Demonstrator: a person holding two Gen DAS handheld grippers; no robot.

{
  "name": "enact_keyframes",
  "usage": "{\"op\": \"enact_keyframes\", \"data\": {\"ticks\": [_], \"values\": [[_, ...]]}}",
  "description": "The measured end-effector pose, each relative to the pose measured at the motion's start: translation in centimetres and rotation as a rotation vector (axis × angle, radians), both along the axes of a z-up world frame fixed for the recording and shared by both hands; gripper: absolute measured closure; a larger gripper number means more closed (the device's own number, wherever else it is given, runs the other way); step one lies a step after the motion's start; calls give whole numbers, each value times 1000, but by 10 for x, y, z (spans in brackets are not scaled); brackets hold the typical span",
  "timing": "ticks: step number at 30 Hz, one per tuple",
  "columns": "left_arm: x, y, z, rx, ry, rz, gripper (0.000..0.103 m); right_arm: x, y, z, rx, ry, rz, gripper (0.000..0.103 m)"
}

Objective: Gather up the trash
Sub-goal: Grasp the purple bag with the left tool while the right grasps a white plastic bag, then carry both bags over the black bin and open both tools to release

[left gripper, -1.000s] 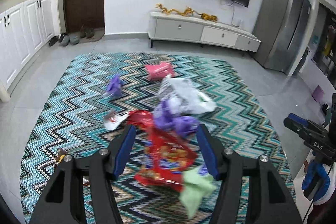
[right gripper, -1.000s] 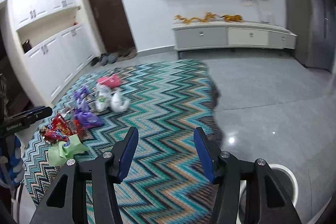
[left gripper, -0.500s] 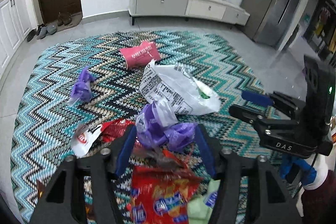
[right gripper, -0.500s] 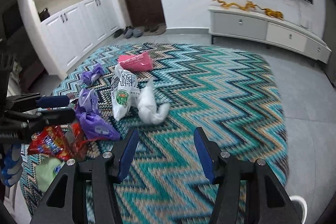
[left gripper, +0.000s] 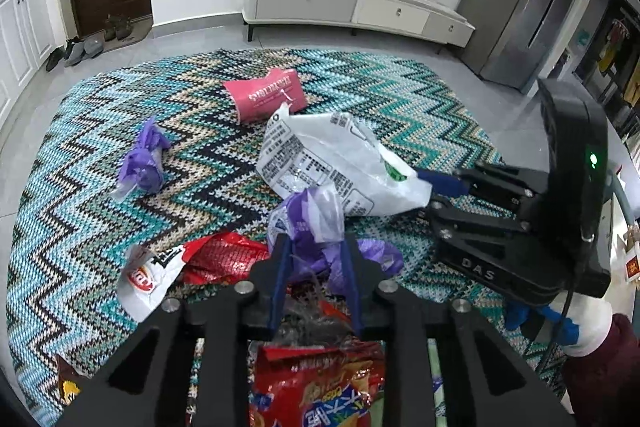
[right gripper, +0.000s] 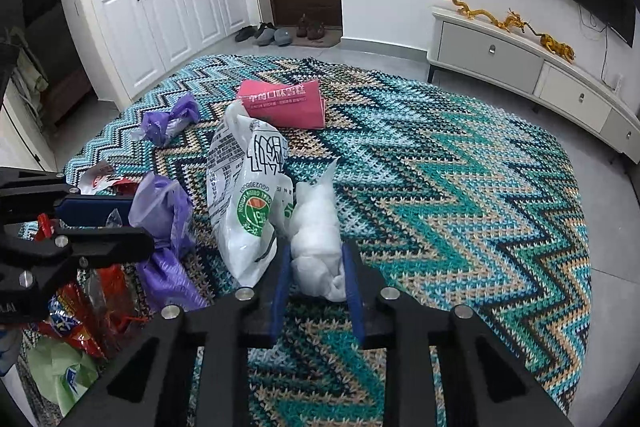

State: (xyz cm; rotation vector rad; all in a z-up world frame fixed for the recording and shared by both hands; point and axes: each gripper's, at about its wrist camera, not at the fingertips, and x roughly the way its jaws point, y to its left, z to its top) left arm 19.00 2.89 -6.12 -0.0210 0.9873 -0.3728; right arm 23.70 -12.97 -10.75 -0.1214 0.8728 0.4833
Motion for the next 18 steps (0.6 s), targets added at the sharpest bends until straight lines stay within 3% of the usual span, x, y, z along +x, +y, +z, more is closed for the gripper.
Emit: {"op": "enact_keyframes", "data": {"ticks": [8,18], "values": [[-24,16,32,-80,-80,51,83,-46,-34,25,84,-39,-63,81],[-68,-2,70,-120,-157,4,83,-125,-107,57,135,-96,-202,81]]}}
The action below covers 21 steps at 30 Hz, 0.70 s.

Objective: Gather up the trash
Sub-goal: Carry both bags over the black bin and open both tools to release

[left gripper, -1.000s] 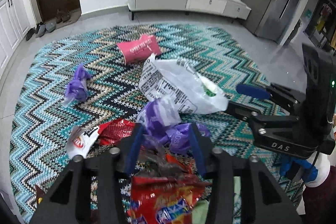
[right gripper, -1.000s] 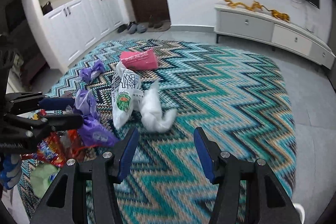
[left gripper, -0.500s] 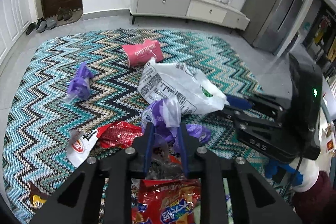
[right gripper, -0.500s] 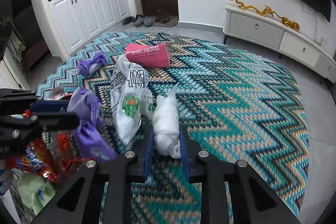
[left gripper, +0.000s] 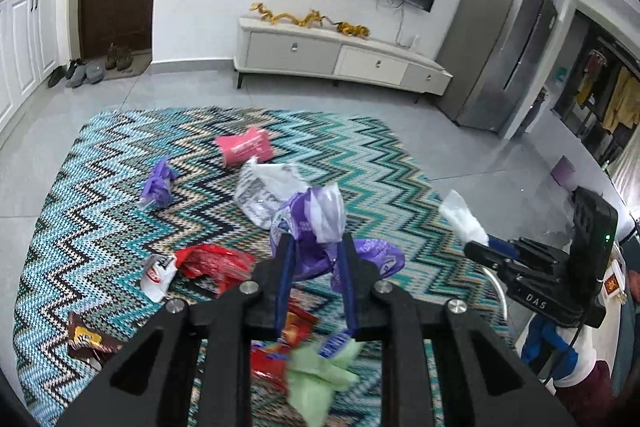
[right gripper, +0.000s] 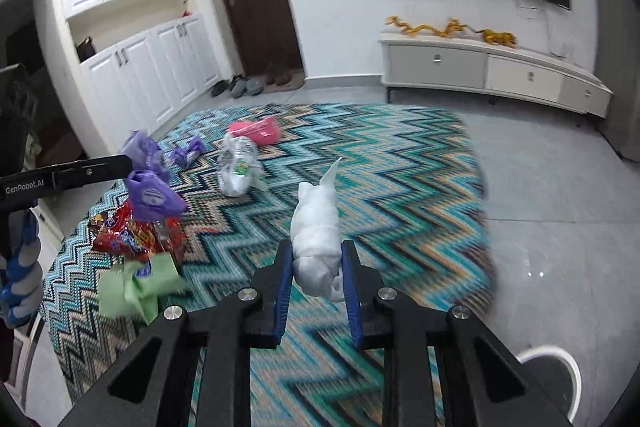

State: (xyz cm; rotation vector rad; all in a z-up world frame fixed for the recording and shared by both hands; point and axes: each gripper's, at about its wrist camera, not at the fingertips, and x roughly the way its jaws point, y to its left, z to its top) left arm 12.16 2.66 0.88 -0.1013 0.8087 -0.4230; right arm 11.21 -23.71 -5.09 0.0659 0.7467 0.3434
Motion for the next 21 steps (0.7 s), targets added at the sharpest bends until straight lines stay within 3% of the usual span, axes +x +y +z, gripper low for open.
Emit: {"op": "enact_keyframes", "data": {"ticks": [9,21], "values": [[-28,-65,11,-33,-6,-136,83,-65,-102,-3,47,9,-229,81],[-43,-220,-8,-5,47,-372,83,-117,-208,-54,112,104,-459,81]]}}
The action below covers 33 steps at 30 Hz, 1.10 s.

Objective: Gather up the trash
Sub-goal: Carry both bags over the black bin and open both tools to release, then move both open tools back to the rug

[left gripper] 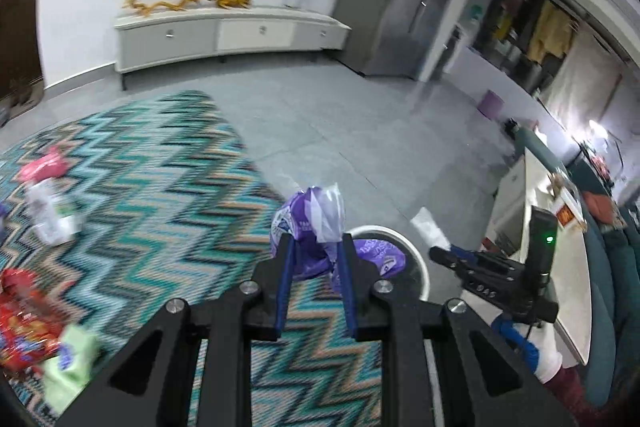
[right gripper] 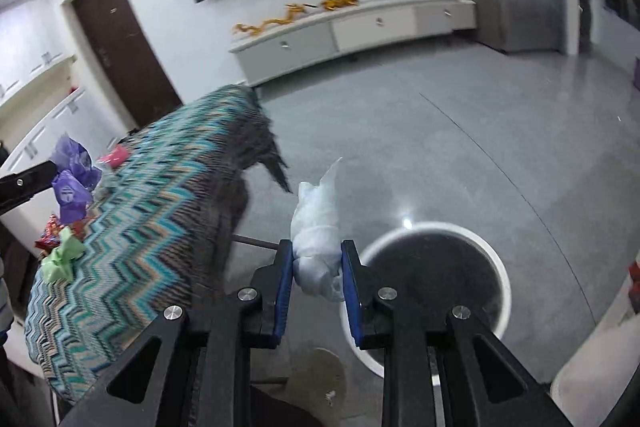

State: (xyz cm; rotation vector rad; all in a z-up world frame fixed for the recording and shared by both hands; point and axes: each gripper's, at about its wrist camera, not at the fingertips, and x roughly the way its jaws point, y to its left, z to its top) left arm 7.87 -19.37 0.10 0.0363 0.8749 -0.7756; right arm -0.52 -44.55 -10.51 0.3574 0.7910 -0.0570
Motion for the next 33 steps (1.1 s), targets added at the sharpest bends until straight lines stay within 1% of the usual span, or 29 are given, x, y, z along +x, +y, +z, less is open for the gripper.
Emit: {"op": "enact_keyframes", "data": {"ticks": [5,7,12,13,15,17,19,21,22,23,28,30,33], "values": [[0,-66,-19,46,36,-73,83,-8,-35,-28,62,37,-67,80],[0,-90,-29,63,52,-97,82,-10,-46,-37,81,49,-86,78],[1,-136,-50,77,91,-133,82,-12,-70,-56,108,75,-117,78],[2,-144,-53,77,99,-138,80,-12,-74,-60,114,81,-121,78],[4,-155,-58,73,115,-141,80,-12,-80,-65,116,90,-129,78],[7,-168,-64,62,144,-157,78,-10,-82,-68,117,97,-139,71],[10,-176,-66,55,164,-163,75,-9,-86,-71,118,103,-158,56],[11,-184,-69,53,179,-169,70,-8,-90,-73,117,111,-170,54],[11,-187,-70,53,185,-167,61,-8,-91,-75,118,115,-174,54],[11,-189,-71,50,191,-167,56,-8,-92,-76,118,118,-177,54],[4,-188,-70,47,198,-176,55,-11,-92,-74,122,120,-186,53],[2,-183,-66,48,188,-172,55,-12,-91,-72,120,118,-185,53],[-2,-171,-58,58,149,-154,55,-14,-88,-64,116,108,-183,53]]}}
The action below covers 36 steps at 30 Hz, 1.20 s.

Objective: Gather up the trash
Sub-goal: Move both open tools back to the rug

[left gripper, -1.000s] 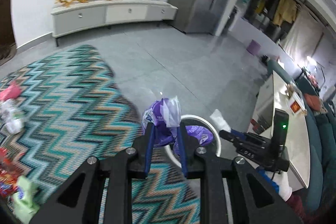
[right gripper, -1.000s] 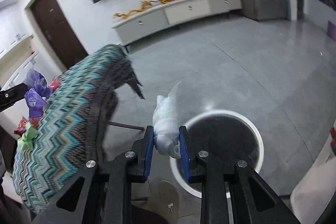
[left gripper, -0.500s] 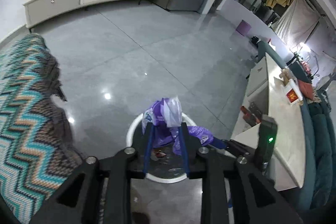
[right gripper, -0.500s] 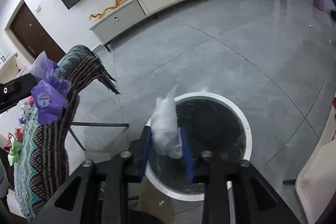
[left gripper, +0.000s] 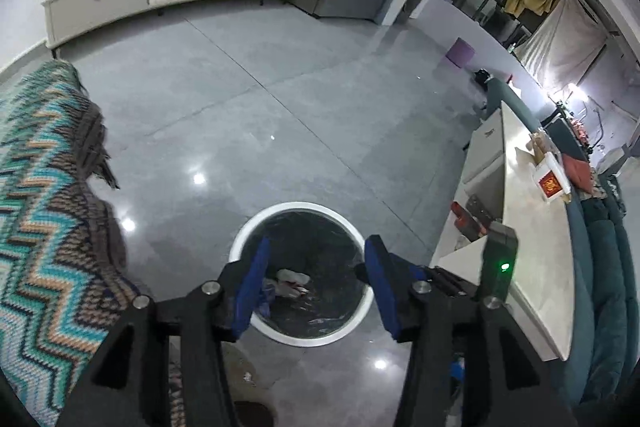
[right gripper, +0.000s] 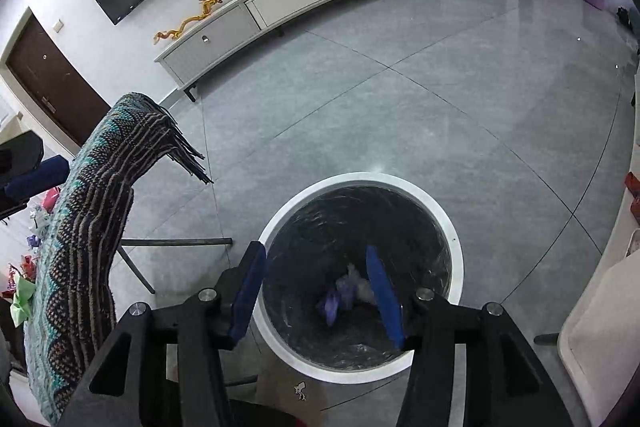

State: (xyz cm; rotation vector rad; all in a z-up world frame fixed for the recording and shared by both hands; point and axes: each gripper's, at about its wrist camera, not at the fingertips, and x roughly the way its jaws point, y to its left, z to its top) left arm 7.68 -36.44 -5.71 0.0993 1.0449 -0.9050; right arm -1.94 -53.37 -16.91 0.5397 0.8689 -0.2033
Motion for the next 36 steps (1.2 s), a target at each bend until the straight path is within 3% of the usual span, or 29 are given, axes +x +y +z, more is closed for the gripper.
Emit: {"op": "enact_keyframes", "data": {"ticks": [5,15,23,28,36], "values": [[-8,36,16,20,-80,43,55,-7,10,19,-14,-34,13,53],[-22,154,43,49,-219,190,55,-6,73,83,-82,-144,128,53],[-21,266,54,36,-265,381,55,20,150,126,-135,-203,283,53],[-19,338,47,73,-287,508,55,47,200,136,-163,-208,386,53],[11,440,41,76,-256,678,55,96,269,144,-193,-204,527,53]]}}
